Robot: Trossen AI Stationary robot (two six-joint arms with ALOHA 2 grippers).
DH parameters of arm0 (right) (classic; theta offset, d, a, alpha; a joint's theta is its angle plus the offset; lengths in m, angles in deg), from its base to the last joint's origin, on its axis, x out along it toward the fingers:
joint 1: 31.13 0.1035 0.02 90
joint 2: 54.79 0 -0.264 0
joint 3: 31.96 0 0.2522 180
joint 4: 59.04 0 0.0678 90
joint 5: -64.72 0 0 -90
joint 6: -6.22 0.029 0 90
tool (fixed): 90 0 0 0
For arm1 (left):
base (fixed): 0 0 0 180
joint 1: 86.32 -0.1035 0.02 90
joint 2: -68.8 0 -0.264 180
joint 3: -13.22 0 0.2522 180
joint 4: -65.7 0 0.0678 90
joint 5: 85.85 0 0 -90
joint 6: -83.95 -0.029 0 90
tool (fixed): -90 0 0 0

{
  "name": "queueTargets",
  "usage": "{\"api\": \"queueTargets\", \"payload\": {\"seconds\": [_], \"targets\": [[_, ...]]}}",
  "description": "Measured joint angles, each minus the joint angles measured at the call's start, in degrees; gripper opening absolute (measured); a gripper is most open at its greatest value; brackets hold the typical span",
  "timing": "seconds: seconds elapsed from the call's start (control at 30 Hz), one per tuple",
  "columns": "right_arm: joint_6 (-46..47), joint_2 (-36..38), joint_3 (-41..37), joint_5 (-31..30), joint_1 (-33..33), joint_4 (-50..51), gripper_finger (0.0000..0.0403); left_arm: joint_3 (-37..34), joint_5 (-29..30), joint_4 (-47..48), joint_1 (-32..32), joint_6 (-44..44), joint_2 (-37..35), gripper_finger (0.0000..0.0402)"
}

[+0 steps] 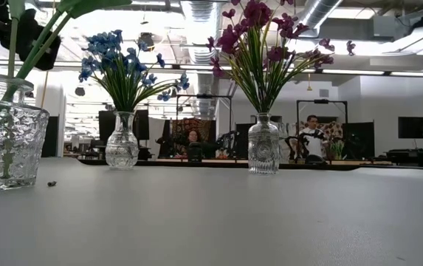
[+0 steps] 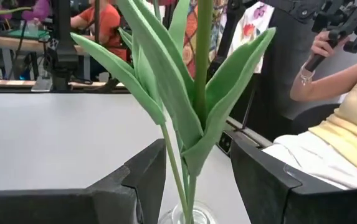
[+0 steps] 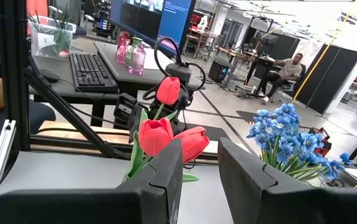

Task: Sort flowers into vase by color
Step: Return to Home Position

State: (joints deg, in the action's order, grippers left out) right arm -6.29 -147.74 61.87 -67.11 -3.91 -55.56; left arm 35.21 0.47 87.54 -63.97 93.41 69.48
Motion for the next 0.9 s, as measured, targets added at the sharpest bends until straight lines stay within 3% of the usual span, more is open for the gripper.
{"api": "queueTargets", "payload": {"seconds": [0.17, 0.5, 0.9], "targets": [[-0.15, 0.0, 0.0, 0.0, 0.01, 0.05, 0.0127, 2.59, 1.35, 6.92, 0.0, -0.16, -0.34, 0.0167], [-1.59, 0.92, -0.09, 0.42, 0.04, 1.93, 0.0127, 5.55, 13.29, 12.14, 0.02, -6.64, -0.47, 0.0167], [3.5, 10.12, -0.07, 9.97, 0.14, 13.8, 0.0127, 5.54, 23.73, 11.74, 0.0, -12.05, -0.47, 0.0167]]}}
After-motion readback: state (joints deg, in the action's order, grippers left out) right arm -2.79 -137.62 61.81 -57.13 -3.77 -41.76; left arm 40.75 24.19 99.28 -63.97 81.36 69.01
